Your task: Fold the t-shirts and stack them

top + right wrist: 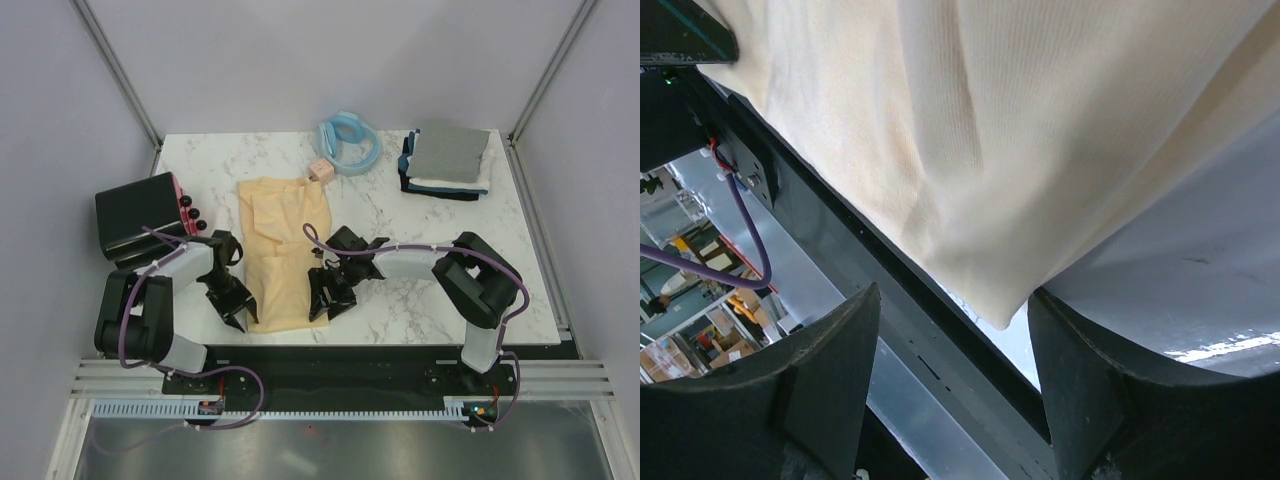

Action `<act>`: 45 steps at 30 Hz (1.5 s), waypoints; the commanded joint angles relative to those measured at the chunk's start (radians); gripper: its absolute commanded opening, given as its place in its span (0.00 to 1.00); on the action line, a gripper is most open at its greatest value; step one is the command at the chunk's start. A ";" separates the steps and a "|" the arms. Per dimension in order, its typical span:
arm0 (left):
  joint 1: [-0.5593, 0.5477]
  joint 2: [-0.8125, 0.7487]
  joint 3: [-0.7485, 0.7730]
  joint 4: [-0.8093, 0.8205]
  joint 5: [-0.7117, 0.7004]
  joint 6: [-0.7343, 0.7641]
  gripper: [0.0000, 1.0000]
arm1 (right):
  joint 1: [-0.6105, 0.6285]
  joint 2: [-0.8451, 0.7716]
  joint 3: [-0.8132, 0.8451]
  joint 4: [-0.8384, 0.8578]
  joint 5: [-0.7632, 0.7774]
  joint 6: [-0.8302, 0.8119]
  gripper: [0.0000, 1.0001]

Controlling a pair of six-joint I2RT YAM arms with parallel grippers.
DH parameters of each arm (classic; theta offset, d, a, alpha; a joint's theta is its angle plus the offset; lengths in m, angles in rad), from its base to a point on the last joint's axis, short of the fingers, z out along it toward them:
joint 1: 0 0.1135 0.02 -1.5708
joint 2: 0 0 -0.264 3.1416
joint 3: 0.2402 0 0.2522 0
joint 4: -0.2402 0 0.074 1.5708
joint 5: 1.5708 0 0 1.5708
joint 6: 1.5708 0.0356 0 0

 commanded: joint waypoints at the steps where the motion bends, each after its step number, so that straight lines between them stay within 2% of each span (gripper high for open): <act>1: -0.019 0.051 -0.003 0.011 0.005 -0.031 0.49 | -0.008 0.019 0.020 -0.029 0.018 -0.030 0.69; 5: -0.039 0.091 -0.020 0.034 0.022 -0.044 0.49 | -0.014 0.033 0.028 -0.031 -0.011 -0.035 0.69; 15: -0.041 0.071 -0.034 0.103 -0.012 -0.071 0.50 | -0.028 0.042 0.040 -0.028 -0.009 -0.051 0.70; 20: -0.047 0.068 -0.047 0.135 -0.026 -0.079 0.48 | -0.030 0.062 0.034 -0.029 -0.012 -0.059 0.66; 31: -0.150 0.040 0.019 0.146 -0.001 -0.151 0.49 | -0.053 0.094 0.052 -0.039 -0.052 -0.074 0.67; 37: -0.193 0.069 0.002 0.147 -0.015 -0.159 0.47 | -0.053 0.119 0.059 -0.037 -0.051 -0.073 0.59; 39: -0.203 0.069 0.000 0.147 -0.023 -0.160 0.45 | -0.053 0.123 0.056 -0.039 -0.051 -0.073 0.51; 40: -0.211 0.066 0.002 0.146 -0.026 -0.160 0.33 | -0.053 0.124 0.054 -0.039 -0.052 -0.071 0.45; 41: -0.213 0.056 0.002 0.146 -0.027 -0.162 0.21 | -0.051 0.124 0.052 -0.039 -0.051 -0.068 0.34; 42: -0.213 0.049 0.000 0.146 -0.029 -0.163 0.13 | -0.053 0.116 0.052 -0.040 -0.048 -0.067 0.28; 43: -0.213 0.042 0.002 0.143 -0.030 -0.162 0.11 | -0.053 0.111 0.051 -0.042 -0.048 -0.067 0.15; 44: -0.213 0.025 0.005 0.138 -0.029 -0.162 0.09 | -0.053 0.105 0.052 -0.045 -0.046 -0.064 0.10; 45: -0.214 0.016 0.009 0.120 -0.035 -0.157 0.03 | -0.051 0.093 0.052 -0.051 -0.046 -0.061 0.06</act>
